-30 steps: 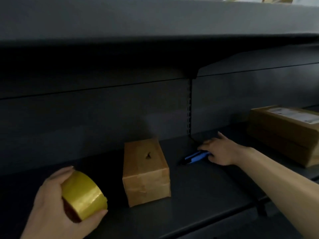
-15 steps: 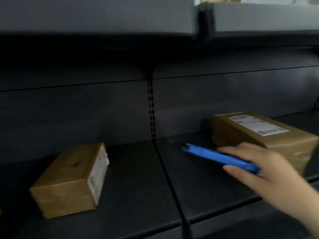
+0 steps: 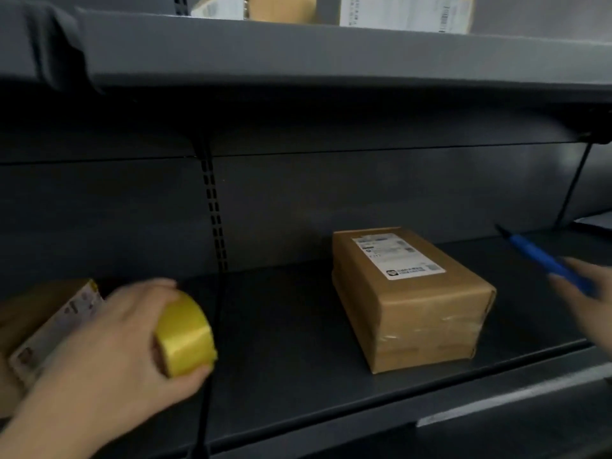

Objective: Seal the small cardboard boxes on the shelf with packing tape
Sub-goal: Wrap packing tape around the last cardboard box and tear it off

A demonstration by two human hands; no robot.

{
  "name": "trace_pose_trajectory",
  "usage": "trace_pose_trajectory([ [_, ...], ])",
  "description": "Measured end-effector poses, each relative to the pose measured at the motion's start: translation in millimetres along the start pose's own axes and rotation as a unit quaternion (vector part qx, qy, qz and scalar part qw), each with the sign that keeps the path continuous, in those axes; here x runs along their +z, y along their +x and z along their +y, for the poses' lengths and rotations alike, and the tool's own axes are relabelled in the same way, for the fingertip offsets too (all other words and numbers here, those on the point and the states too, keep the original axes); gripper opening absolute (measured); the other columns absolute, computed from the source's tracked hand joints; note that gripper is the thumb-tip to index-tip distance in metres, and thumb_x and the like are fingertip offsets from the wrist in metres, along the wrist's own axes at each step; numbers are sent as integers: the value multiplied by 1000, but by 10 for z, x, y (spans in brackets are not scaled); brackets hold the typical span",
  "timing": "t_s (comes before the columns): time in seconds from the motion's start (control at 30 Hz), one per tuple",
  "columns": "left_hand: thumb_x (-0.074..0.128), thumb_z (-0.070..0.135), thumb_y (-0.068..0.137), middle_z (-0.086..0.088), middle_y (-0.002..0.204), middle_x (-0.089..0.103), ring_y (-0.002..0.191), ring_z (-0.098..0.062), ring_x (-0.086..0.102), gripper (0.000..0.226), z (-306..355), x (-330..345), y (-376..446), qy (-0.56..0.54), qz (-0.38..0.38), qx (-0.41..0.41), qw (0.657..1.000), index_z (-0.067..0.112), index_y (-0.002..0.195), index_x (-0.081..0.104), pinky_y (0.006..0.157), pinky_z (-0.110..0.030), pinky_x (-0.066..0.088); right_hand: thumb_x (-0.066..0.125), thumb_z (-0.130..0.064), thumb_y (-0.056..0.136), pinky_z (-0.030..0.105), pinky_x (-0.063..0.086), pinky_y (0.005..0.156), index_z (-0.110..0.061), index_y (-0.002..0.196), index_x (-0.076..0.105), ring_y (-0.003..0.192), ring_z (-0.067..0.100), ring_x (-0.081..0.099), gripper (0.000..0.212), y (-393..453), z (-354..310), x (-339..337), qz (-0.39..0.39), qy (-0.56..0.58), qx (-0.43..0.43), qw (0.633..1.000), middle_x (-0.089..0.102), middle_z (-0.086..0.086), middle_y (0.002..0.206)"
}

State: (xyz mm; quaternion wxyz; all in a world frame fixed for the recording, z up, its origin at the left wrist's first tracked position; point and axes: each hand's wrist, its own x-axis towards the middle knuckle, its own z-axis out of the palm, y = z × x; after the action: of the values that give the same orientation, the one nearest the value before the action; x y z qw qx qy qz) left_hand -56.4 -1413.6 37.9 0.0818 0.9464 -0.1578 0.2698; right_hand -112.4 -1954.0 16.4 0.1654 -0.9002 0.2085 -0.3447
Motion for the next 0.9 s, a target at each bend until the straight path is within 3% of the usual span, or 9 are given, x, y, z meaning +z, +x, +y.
trace_pose_trajectory([
  [0.1, 66, 72, 41, 11, 130, 45, 117, -14, 44, 88, 274, 51, 136, -37, -97, 21, 994, 30, 116, 45, 91, -30, 41, 57, -26, 87, 36, 47, 60, -17, 121, 58, 71, 31, 58, 35, -263, -337, 409, -64, -43, 58, 995, 58, 15, 96],
  [0.27, 69, 63, 53, 13, 138, 20, 119, -12, 38, 81, 489, 222, 367, -13, -127, 72, 989, 30, 122, 42, 91, -24, 42, 48, -31, 92, 36, 45, 65, -21, 128, 51, 100, 30, 53, 37, -288, -442, 597, -127, -184, 80, 971, 53, 10, 112],
  [0.33, 67, 59, 57, 15, 130, 30, 116, -10, 37, 80, 641, 303, 426, 4, -138, 78, 987, 29, 126, 40, 91, -22, 39, 44, -35, 93, 37, 46, 72, -24, 133, 44, 112, 27, 47, 41, -227, -487, 595, -162, -213, 88, 959, 51, 6, 119],
  [0.47, 66, 50, 62, 10, 131, 36, 125, -13, 30, 81, 860, 493, 514, 81, -140, 80, 984, 26, 134, 36, 109, -26, 20, 34, -41, 96, 43, 43, 92, -20, 144, 24, 122, 31, 39, 54, -101, -522, 549, -221, -234, 65, 945, 40, 9, 136],
  [0.57, 65, 44, 64, 6, 133, 35, 126, -17, 27, 79, 981, 586, 577, 141, -159, 64, 975, 24, 135, 37, 113, -30, 12, 39, -40, 94, 53, 38, 97, -14, 143, 29, 125, 36, 38, 56, -121, -796, 285, -56, -4, -38, 998, 38, 15, 142],
  [0.63, 66, 44, 64, 4, 132, 37, 123, -18, 30, 77, 1078, 584, 613, 164, -172, 44, 970, 24, 134, 40, 113, -32, 13, 36, -52, 92, 50, 33, 101, -21, 140, 34, 126, 27, 39, 57, -289, -1195, 17, 23, 78, -190, 978, 43, 7, 140],
  [0.73, 67, 49, 62, 2, 132, 40, 122, -19, 33, 77, 1232, 569, 649, 161, -188, 11, 969, 25, 131, 43, 111, -32, 20, 36, -69, 77, 49, 26, 103, -24, 135, 42, 124, 23, 47, 73, -581, -1550, -79, -10, 28, -391, 920, 50, 3, 136],
  [0.9, 66, 53, 58, 4, 131, 42, 120, -20, 38, 89, 1521, 531, 646, 104, -220, 11, 970, 33, 138, 31, 103, -33, 31, 63, -78, 51, 49, 48, 90, -15, 120, 62, 106, 28, 62, 94, -580, -1528, 137, -120, -85, -446, 883, 64, 8, 118],
])
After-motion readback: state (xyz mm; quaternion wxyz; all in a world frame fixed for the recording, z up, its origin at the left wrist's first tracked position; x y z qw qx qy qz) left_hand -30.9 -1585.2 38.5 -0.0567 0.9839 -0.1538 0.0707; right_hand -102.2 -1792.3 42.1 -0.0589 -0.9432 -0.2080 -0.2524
